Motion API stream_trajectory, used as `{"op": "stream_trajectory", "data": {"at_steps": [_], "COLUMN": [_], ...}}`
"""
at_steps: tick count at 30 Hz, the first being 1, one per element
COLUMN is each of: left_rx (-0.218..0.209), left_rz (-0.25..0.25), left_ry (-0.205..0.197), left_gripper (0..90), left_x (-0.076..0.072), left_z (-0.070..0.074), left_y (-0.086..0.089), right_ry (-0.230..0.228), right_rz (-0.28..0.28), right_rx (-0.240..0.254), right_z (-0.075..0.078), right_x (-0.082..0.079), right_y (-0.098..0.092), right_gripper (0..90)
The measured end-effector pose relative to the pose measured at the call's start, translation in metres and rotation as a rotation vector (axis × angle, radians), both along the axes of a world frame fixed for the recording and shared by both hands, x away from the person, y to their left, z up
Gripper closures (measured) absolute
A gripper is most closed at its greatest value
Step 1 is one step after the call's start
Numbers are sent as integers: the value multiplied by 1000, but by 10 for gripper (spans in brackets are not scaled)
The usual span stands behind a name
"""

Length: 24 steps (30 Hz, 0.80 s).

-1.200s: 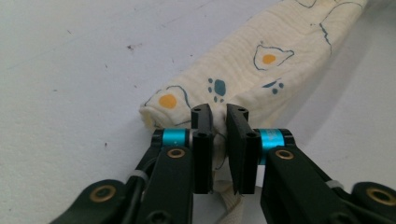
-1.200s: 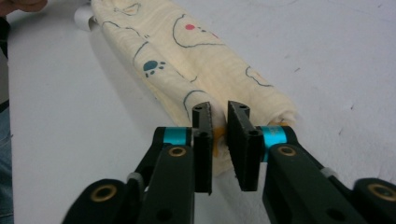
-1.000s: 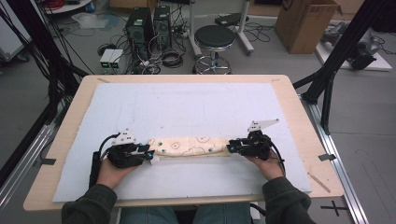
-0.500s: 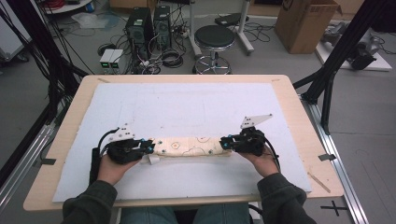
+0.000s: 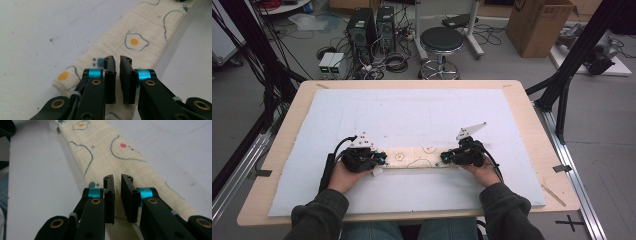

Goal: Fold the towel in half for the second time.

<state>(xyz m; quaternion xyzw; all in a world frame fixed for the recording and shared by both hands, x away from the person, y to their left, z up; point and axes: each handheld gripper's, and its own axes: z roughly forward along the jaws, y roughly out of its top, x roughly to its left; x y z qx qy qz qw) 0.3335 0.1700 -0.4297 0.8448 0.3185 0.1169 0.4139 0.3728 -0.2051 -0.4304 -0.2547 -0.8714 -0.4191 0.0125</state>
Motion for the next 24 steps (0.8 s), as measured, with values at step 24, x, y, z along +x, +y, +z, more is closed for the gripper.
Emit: {"op": "stream_trajectory", "data": {"at_steps": [24], "left_rx": [66], "left_rz": [2], "left_ry": [-1], "left_gripper": [752], "left_x": [-2], "left_z": [-4], "left_y": [6], "right_ry": [-55], "right_rz": [-42], "right_rx": [-44], "right_z": [-6], "right_x": [-14], "right_y": [-27], "right_gripper": [730]}}
